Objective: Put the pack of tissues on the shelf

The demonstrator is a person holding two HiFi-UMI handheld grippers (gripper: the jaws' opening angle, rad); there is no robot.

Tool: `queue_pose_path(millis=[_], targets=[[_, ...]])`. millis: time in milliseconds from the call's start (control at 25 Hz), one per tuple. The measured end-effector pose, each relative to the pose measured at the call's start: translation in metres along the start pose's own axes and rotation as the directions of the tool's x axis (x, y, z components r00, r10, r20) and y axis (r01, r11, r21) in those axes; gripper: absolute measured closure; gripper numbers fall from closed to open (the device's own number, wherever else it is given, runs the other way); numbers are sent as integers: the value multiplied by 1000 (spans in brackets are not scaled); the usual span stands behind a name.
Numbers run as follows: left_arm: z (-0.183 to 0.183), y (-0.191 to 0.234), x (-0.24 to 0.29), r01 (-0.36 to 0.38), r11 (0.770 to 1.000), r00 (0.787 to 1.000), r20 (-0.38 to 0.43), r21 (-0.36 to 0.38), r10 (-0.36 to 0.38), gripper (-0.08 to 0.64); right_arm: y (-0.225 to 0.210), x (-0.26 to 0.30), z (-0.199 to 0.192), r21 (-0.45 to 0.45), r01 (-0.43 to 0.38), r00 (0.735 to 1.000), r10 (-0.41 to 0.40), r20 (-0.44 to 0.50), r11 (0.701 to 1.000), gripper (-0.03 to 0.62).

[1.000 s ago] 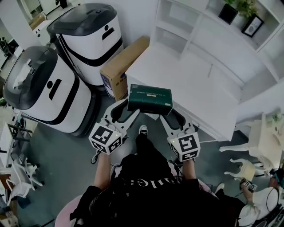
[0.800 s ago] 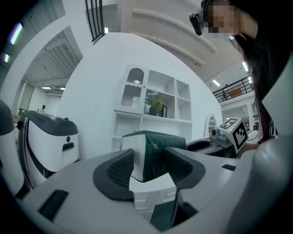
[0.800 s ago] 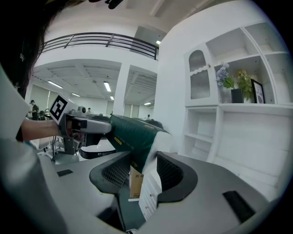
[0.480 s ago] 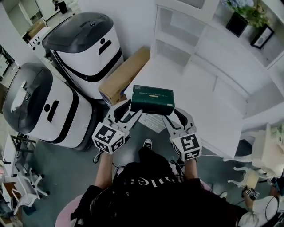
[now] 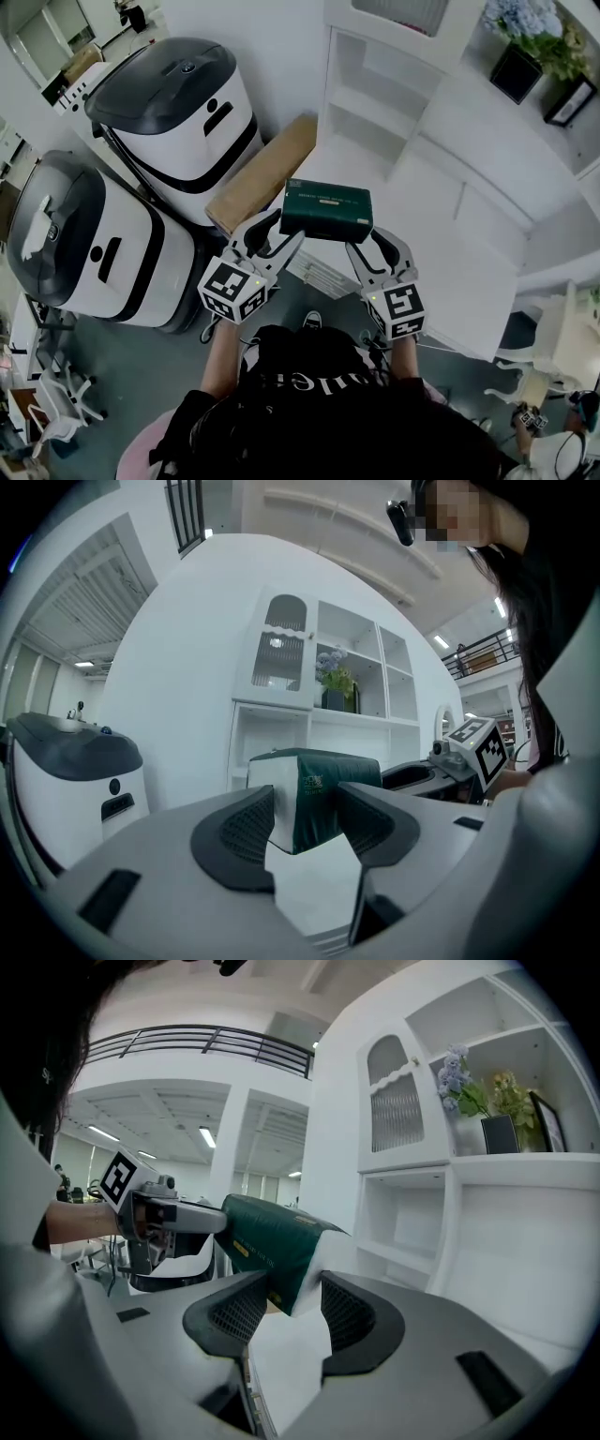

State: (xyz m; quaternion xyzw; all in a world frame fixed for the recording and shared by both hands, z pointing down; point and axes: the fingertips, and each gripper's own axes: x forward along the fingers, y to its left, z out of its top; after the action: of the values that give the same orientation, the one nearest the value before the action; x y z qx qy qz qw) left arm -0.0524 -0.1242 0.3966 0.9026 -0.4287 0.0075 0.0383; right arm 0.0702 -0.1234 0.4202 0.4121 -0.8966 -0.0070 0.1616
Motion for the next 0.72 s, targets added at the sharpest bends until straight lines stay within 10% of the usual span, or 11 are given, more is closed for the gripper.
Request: queue_pose_path(millis=[720], targets=[[-6, 10, 67, 97, 995, 995, -37, -10, -98, 341, -53, 14, -13, 47, 95, 995, -94, -30, 994, 387]])
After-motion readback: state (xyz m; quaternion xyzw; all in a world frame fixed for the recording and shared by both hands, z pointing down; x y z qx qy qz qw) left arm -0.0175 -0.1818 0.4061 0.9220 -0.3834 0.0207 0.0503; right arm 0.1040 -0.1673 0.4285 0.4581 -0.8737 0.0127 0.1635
